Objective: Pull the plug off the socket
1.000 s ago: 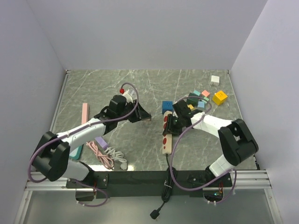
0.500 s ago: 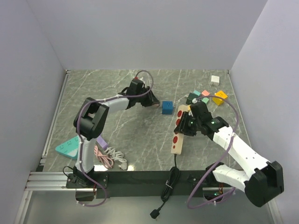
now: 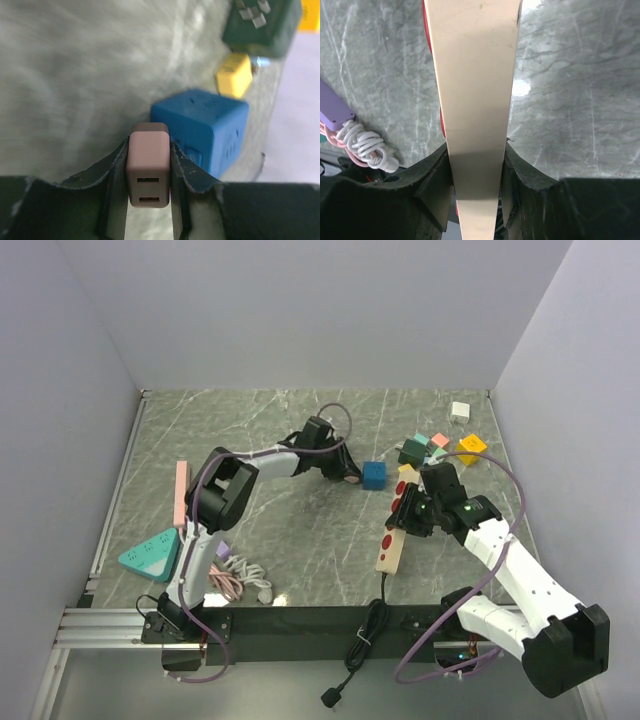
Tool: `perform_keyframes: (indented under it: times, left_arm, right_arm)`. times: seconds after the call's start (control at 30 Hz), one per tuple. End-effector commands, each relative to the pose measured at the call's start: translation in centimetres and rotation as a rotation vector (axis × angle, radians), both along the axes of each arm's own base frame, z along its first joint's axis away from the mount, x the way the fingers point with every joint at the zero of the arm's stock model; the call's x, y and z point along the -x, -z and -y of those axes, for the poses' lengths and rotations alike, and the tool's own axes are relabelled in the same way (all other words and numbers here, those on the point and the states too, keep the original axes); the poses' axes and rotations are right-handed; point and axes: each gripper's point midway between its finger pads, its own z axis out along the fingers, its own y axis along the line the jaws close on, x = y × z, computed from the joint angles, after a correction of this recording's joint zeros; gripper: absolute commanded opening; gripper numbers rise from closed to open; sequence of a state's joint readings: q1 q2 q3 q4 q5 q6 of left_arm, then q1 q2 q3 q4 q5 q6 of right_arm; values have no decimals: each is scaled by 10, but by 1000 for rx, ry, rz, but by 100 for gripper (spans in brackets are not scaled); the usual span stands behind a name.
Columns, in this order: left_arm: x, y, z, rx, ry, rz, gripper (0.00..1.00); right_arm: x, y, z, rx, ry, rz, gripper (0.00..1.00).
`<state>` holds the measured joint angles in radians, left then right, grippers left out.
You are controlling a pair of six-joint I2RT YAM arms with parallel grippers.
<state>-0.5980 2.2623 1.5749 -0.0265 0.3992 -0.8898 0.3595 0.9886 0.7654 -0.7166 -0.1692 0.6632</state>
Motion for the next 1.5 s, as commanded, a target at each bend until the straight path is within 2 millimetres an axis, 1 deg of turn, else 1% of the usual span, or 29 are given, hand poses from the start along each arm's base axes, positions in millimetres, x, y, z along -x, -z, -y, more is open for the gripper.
perform_keyframes:
  times: [0.0, 0.17, 0.23, 0.3, 0.33, 0.4, 0.43, 0.53, 0.57, 0.6, 0.63, 0.67, 0.7, 0.73, 0.8, 0.83, 0.9, 0.93, 0.97, 1.0, 1.03, 1.07, 1.1, 1.13, 1.2, 1.27, 1.3, 1.37, 1.47]
  left_arm:
    - [18, -28, 43, 105, 83, 28, 1]
    - [27, -33, 80, 186, 93, -1, 1]
    - [27, -45, 96, 238, 93, -1, 1]
    - [27, -43, 107, 259, 91, -8, 2]
    - [25, -33, 109, 257, 74, -33, 3]
    - [20, -33, 114, 278, 66, -41, 7]
    - [18, -25, 116, 278, 54, -61, 9]
    - [15, -31, 120, 306, 56, -52, 27]
    - [13, -32, 119, 302, 46, -43, 44]
    - [13, -30, 115, 285, 41, -32, 51]
    - [10, -45, 110, 282, 28, -2, 59]
    - [4, -48, 104, 266, -4, 23, 74]
    - [5, -43, 95, 242, -22, 24, 82]
    - [3, -61, 89, 242, -25, 61, 98]
    - [0, -61, 72, 218, -47, 69, 99]
    - [-1, -76, 66, 231, -51, 85, 99]
    - [0, -72, 46, 214, -64, 79, 99]
    - [1, -93, 38, 229, -69, 116, 99]
    - [2, -98, 29, 223, -75, 132, 99]
    - [8, -88, 17, 180, -76, 142, 99]
    - [14, -103, 9, 170, -73, 164, 99]
    - [19, -103, 3, 155, -64, 172, 99]
    - [29, -92, -6, 115, -38, 173, 99]
    - [38, -103, -10, 122, -8, 192, 99]
    - [66, -93, -13, 102, 86, 196, 100]
    - [99, -105, -4, 144, 204, 216, 99]
    - [117, -96, -5, 138, 258, 214, 99]
    - [151, -104, 6, 161, 356, 229, 99]
    - [184, -93, 7, 138, 411, 223, 99]
  right_arm:
    - [-3, -8, 3, -16, 10, 43, 0]
    - [-4, -5, 10, -7, 28, 42, 0]
    - [-4, -4, 12, -5, 34, 42, 0]
    - [-6, -4, 15, -3, 41, 45, 0]
    - [-7, -4, 15, -2, 43, 47, 0]
    - [-8, -4, 17, 2, 50, 50, 0]
    - [-9, -3, 18, 3, 52, 48, 0]
    - [-12, -4, 19, 8, 51, 59, 0]
    - [-13, -4, 20, 9, 51, 62, 0]
    - [-14, -5, 20, 7, 51, 65, 0]
    - [-15, -4, 20, 9, 50, 66, 0]
    - [-15, -4, 20, 10, 48, 67, 0]
    - [-15, -4, 20, 10, 48, 67, 0]
    - [-16, -4, 20, 5, 47, 69, 0]
    - [-17, -5, 19, 3, 46, 75, 0]
    - [-17, -4, 18, 0, 43, 73, 0]
    - [-20, -6, 17, -7, 39, 77, 0]
    - [-22, -6, 15, -13, 39, 80, 0]
    - [-23, -8, 11, -34, 26, 80, 0]
    - [-25, -9, 8, -48, 21, 80, 0]
    - [-29, -8, 4, -67, 18, 77, 0]
    - [-30, -9, -1, -90, 5, 70, 0]
    - [-32, -9, -5, -105, 1, 63, 0]
    - [-38, -8, -8, -118, 4, 60, 0]
    - [-42, -9, -15, -144, -7, 47, 0]
    - [-51, -8, -20, -163, -9, 35, 0]
    - [-53, -8, -23, -175, -13, 24, 0]
    - [-61, -8, -28, -189, -11, 14, 0]
    - [-69, -7, -34, -213, -5, -12, 0]
